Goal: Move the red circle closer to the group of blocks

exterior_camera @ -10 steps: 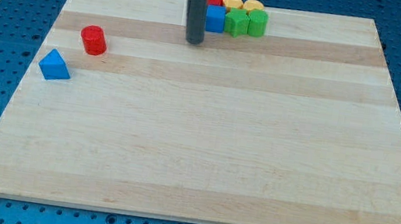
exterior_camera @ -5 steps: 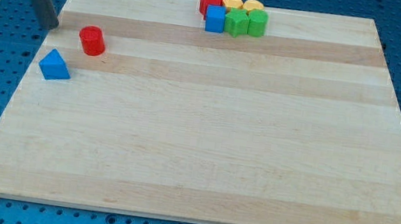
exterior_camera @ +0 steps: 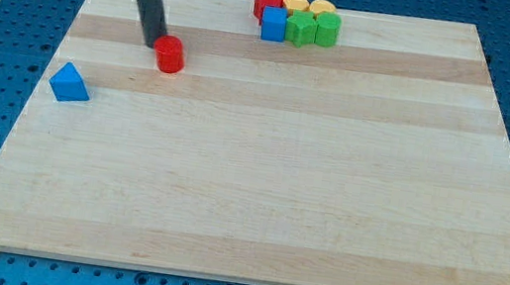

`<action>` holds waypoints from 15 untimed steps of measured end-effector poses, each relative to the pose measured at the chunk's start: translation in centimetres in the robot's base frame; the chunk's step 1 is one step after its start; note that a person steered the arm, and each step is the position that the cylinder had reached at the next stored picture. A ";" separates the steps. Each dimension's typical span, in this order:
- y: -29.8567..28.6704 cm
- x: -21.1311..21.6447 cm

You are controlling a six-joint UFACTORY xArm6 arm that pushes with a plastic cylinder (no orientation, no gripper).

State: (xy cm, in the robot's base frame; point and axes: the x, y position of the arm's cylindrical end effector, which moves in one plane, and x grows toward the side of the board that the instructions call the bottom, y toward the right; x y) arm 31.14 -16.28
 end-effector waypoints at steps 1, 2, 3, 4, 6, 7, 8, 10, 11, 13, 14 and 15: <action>-1.2 0.0; -5.7 0.1; -7.6 2.4; -6.1 3.9; 6.3 1.9; 10.4 1.2; 10.4 2.4; 8.1 7.7; 8.8 7.7; 11.9 3.2; 14.0 0.7; 15.0 -0.2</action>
State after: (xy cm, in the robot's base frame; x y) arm 30.89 -1.27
